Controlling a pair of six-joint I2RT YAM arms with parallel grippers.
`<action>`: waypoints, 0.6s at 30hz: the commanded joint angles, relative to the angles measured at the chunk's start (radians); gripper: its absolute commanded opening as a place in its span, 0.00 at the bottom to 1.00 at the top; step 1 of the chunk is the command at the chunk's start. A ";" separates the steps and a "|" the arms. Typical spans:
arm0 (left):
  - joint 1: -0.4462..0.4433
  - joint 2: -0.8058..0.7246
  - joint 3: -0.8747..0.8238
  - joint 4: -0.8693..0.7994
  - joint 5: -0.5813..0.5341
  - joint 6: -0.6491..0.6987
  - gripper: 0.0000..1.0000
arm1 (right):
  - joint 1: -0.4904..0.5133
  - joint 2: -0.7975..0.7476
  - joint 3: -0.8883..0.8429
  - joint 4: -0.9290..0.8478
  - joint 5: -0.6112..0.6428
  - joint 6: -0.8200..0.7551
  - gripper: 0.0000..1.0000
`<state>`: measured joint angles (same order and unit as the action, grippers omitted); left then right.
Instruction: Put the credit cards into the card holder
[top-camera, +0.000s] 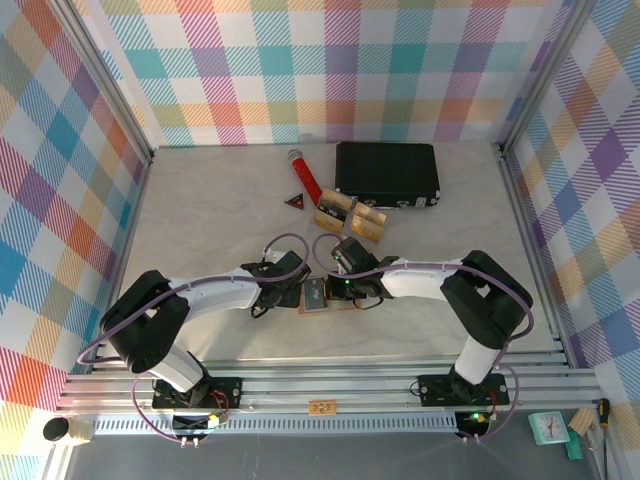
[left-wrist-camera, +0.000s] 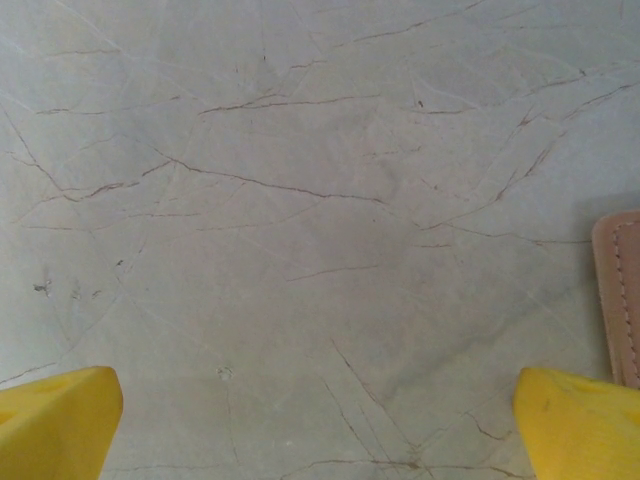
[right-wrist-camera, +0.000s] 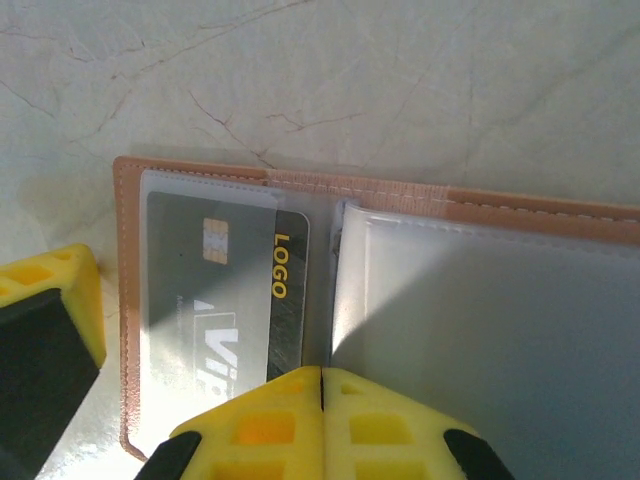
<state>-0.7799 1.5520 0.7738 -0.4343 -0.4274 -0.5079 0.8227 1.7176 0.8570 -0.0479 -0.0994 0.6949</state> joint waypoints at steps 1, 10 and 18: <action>0.007 0.019 -0.014 0.015 0.012 -0.006 1.00 | 0.006 0.017 0.027 0.003 -0.021 -0.006 0.00; 0.007 0.042 -0.019 0.038 0.027 -0.006 1.00 | 0.007 0.030 0.040 -0.003 -0.045 -0.016 0.00; 0.007 0.042 -0.027 0.047 0.032 -0.009 1.00 | 0.012 0.048 0.059 -0.010 -0.062 -0.022 0.00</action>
<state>-0.7799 1.5627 0.7734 -0.4152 -0.4206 -0.5079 0.8253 1.7432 0.8852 -0.0467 -0.1360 0.6914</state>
